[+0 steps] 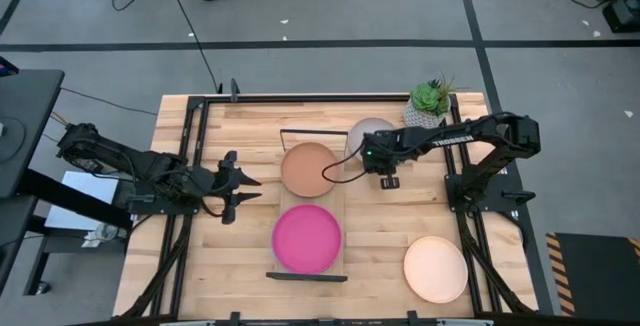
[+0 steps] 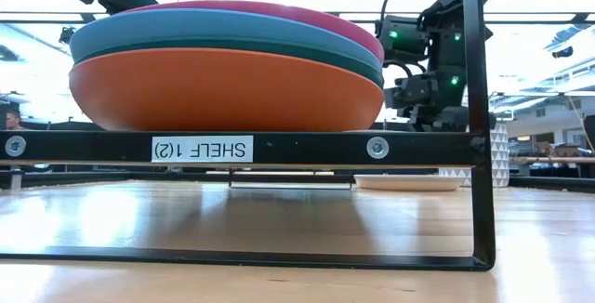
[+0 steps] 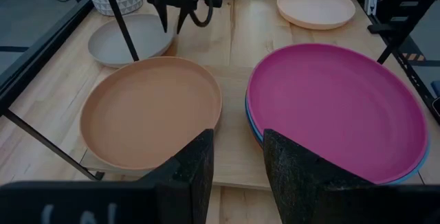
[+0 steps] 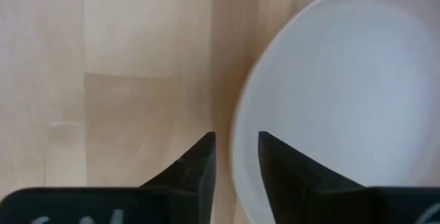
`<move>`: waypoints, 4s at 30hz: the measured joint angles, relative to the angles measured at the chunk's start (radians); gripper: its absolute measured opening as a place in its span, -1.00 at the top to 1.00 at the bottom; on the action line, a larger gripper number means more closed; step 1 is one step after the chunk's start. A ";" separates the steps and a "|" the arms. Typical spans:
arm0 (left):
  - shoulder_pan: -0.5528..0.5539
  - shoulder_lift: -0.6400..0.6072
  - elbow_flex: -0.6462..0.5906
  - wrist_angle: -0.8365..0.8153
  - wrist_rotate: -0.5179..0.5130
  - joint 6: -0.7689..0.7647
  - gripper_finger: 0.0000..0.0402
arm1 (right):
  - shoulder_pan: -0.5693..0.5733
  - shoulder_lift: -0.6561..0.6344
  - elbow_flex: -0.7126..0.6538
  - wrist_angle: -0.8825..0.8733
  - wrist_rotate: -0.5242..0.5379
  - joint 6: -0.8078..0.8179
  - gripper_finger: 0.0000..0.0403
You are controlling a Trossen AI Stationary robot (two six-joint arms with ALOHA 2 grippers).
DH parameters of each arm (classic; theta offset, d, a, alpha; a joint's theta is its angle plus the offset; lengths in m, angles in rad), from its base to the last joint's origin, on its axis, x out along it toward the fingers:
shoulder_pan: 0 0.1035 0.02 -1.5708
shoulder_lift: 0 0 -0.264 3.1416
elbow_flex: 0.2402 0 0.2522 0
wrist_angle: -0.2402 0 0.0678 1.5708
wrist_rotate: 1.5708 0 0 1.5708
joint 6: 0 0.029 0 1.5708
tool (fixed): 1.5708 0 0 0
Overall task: Place and stack plates onto a shelf
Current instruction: Stack the gray plate on top of the brown plate on the shelf, then stack the light orange plate on top of the gray plate on the shelf
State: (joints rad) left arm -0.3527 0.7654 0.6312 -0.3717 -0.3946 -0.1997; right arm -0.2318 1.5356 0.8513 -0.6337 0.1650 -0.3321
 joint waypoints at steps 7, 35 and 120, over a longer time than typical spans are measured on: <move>0.000 0.000 0.000 -0.002 0.000 -0.019 0.34 | -0.033 0.000 -0.018 0.022 -0.027 0.000 0.21; 0.000 0.000 0.000 -0.009 0.000 -0.023 0.34 | 0.066 -0.001 -0.022 -0.141 -0.016 0.097 0.87; 0.002 0.118 -0.001 -0.074 0.041 -0.178 0.34 | 0.602 0.075 0.358 -0.305 -0.006 0.519 0.61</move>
State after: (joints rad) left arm -0.3511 0.8836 0.6304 -0.4458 -0.3538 -0.3774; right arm 0.3704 1.6110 1.2095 -0.9386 0.1587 0.1864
